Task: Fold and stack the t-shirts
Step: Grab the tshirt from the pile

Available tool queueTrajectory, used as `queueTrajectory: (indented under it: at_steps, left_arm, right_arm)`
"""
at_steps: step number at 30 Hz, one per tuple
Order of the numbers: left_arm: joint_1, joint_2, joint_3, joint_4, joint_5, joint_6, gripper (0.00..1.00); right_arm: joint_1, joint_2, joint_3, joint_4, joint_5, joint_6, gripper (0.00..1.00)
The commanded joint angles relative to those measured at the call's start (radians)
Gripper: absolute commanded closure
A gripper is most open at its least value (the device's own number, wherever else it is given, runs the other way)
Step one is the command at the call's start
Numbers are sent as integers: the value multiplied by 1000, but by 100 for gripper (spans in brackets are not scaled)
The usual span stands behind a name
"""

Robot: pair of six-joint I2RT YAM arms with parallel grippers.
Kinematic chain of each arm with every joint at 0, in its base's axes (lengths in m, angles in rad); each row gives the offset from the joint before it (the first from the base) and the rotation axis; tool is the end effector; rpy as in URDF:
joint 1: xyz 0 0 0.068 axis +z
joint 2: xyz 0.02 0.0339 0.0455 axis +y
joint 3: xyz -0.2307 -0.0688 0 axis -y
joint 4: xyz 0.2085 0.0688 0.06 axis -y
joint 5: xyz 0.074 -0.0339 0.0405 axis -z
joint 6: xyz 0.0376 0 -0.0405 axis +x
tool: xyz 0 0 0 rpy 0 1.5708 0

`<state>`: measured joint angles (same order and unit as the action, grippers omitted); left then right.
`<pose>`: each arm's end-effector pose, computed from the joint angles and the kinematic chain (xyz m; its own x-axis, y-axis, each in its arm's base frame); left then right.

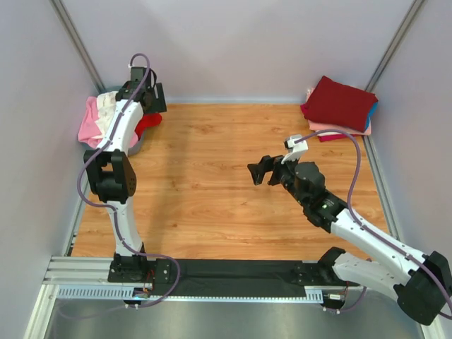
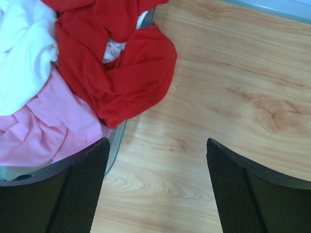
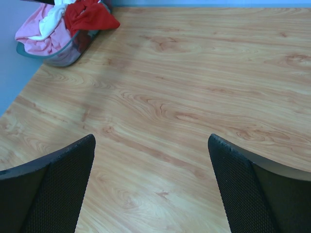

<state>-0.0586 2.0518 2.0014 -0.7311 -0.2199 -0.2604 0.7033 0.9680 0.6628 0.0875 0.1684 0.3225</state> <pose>0.4163 -0.0162 0.2895 -0.6544 -0.2133 -0.7255 -0.2752 0.9608 -0.0343 0.1677 0.1339 0.2741 -0.3188 0.1394 -0.9375 -0.4341 0.8578 0.2751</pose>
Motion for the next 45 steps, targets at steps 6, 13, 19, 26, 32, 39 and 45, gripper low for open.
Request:
queueTrajectory:
  at_steps: [6, 13, 19, 26, 32, 39, 45]
  left_arm:
    - [5, 20, 89, 39, -1, 44, 12]
    - [6, 97, 169, 30, 27, 58, 10]
    - [20, 188, 232, 13, 21, 69, 11]
    - [22, 270, 261, 33, 2, 110, 18]
    - [22, 341, 338, 15, -39, 124, 25]
    - [22, 352, 341, 39, -93, 147, 42]
    - [22, 372, 343, 59, -134, 187, 47]
  right_arm:
    - [-1, -5, 29, 29, 2, 12, 0]
    - [-1, 35, 52, -2, 25, 16, 0]
    - [-1, 49, 66, -23, 34, 15, 0]
    - [-1, 64, 75, -28, 36, 18, 0]
    - [-1, 83, 80, -32, 31, 23, 0]
    - [-2, 124, 101, -54, 40, 27, 0]
    - [-2, 132, 104, -54, 40, 27, 0]
